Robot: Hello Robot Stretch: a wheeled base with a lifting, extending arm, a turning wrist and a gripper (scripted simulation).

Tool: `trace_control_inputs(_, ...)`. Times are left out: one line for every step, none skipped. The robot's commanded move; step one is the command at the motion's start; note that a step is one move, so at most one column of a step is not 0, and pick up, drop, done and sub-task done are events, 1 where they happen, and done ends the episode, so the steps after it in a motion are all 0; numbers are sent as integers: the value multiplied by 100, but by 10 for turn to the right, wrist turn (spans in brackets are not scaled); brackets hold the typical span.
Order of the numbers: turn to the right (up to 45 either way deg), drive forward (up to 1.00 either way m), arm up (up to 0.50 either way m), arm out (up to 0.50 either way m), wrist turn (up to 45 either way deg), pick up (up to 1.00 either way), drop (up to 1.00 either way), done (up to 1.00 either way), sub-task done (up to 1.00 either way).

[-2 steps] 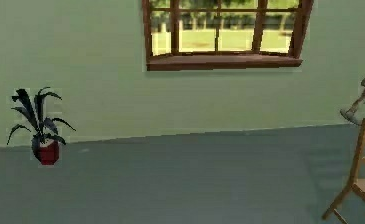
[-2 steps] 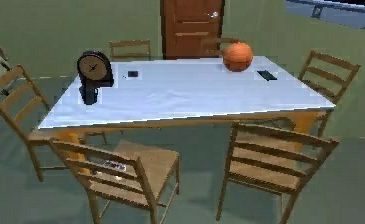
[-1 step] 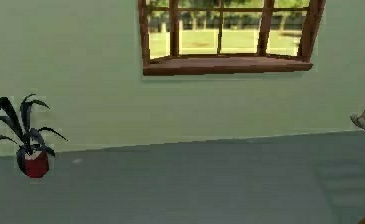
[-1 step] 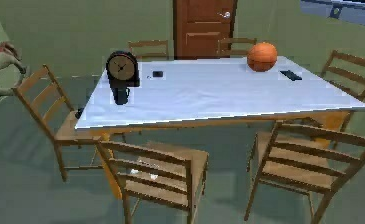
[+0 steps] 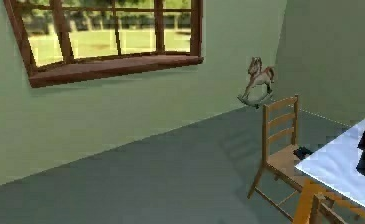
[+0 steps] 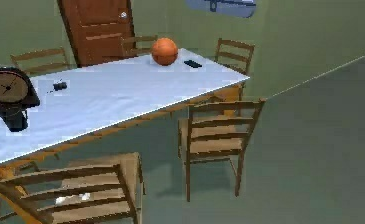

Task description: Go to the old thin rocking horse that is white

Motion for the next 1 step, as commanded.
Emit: trace_control_inputs(0,100,0,0,0,0,0,0,0)
